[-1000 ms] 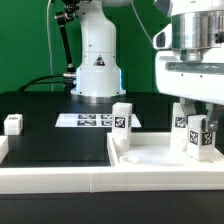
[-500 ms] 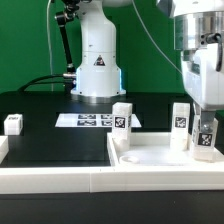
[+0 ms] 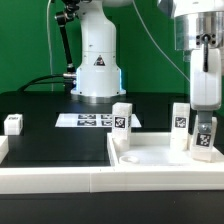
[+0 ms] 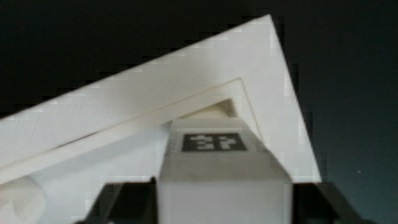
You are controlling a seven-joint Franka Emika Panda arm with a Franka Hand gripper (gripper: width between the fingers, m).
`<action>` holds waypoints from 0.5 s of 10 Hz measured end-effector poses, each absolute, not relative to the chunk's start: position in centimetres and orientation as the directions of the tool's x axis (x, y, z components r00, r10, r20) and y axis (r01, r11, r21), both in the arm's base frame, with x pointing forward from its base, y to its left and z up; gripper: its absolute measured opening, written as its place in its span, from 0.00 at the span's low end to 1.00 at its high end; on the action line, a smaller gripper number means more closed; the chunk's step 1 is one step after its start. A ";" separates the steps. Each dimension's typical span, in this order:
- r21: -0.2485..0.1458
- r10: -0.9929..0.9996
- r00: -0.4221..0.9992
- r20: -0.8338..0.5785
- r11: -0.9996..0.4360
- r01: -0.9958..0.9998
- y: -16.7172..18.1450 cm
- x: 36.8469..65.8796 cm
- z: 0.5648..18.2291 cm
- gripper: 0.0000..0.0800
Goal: Assemble square table
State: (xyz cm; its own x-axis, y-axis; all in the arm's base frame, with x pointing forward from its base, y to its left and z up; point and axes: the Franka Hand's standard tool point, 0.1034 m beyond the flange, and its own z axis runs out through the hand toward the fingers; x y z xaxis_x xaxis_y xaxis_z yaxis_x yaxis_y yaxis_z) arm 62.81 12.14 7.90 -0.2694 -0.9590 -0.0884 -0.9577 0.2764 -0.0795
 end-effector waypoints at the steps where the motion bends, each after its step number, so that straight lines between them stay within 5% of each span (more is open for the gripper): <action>1: -0.082 -0.979 -0.189 -0.079 0.196 -0.977 11.7 62.8 7.9 0.60; 2: -0.073 -0.994 -0.087 -0.073 0.092 -0.993 11.5 62.8 8.0 0.78; 5: -0.085 -0.985 0.165 -0.052 -0.160 -0.983 11.6 62.7 7.9 0.81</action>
Offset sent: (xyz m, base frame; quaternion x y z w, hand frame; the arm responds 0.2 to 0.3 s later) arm 0.0004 0.0043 0.0000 0.0032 0.0059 -0.1640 0.9864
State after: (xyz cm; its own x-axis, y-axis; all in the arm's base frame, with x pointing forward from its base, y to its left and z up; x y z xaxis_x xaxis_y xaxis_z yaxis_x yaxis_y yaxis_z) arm 62.74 11.58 7.94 0.1649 -0.9850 -0.0518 -0.9834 -0.1601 -0.0854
